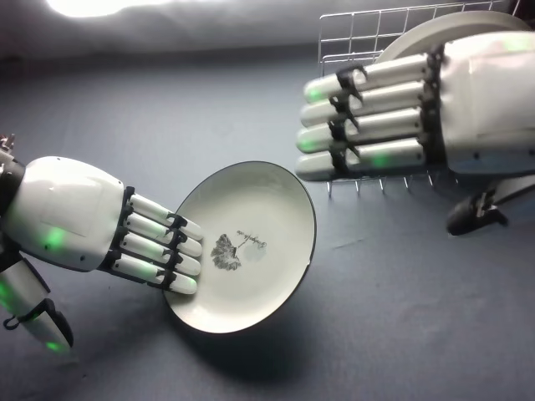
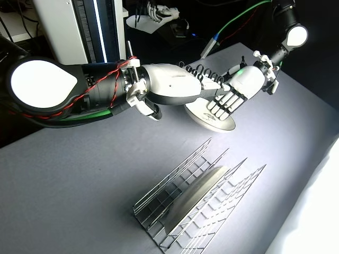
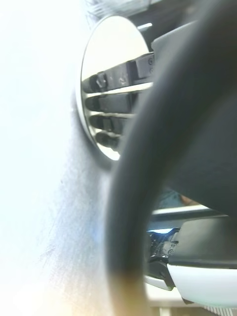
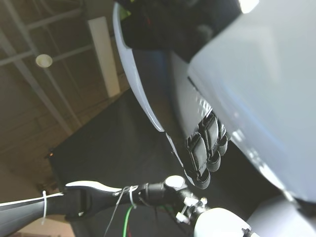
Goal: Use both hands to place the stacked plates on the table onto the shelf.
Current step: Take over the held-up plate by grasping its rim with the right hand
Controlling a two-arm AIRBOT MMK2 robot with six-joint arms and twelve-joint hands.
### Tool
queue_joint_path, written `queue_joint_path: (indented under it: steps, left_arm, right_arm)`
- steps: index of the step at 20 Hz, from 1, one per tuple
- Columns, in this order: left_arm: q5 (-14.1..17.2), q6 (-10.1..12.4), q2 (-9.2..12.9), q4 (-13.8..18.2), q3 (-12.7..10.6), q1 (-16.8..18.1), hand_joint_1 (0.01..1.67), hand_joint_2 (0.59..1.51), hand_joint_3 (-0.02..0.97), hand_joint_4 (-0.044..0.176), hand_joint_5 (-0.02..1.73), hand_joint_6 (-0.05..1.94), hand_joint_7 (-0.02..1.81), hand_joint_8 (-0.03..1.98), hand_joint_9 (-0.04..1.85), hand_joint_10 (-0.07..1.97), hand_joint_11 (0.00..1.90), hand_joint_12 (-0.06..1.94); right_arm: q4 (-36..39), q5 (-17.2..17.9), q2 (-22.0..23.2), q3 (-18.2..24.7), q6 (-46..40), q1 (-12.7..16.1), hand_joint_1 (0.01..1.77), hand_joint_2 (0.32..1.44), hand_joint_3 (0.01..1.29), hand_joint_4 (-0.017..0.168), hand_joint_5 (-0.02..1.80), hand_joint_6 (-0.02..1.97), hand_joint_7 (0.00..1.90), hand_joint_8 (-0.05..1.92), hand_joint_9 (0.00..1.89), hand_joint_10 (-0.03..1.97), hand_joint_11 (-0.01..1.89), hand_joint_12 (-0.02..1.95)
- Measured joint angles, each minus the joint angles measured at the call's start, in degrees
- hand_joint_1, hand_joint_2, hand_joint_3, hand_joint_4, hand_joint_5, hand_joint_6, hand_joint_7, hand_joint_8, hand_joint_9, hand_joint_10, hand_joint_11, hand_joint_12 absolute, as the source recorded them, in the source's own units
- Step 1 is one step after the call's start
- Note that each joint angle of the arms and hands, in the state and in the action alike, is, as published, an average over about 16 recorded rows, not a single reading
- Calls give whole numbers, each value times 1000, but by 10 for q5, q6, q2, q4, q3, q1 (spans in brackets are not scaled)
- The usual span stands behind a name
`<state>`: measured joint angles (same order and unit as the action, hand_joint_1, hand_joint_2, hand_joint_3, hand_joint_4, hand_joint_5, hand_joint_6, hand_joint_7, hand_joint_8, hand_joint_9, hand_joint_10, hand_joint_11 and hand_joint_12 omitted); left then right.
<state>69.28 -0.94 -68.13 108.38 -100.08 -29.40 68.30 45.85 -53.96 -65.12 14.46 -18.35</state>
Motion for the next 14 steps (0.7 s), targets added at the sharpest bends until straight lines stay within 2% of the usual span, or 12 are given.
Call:
queue_joint_path:
  steps: [6,14]
  left_arm:
    - [-8,-3,4,-13,6,-13,21,1115,18,-11,-11,-26,-1,-18,-13,-20,14,-20]
    - [-9,-5,4,-16,7,-16,21,1116,18,-12,-10,-28,-1,-17,-10,-20,14,-20]
  right_arm:
    - [1,-19,-27,-14,3,-13,1158,875,14,3,20,38,21,12,20,21,29,32]
    - [0,-54,-106,-54,10,-36,1204,891,14,3,19,38,22,12,22,22,27,138]
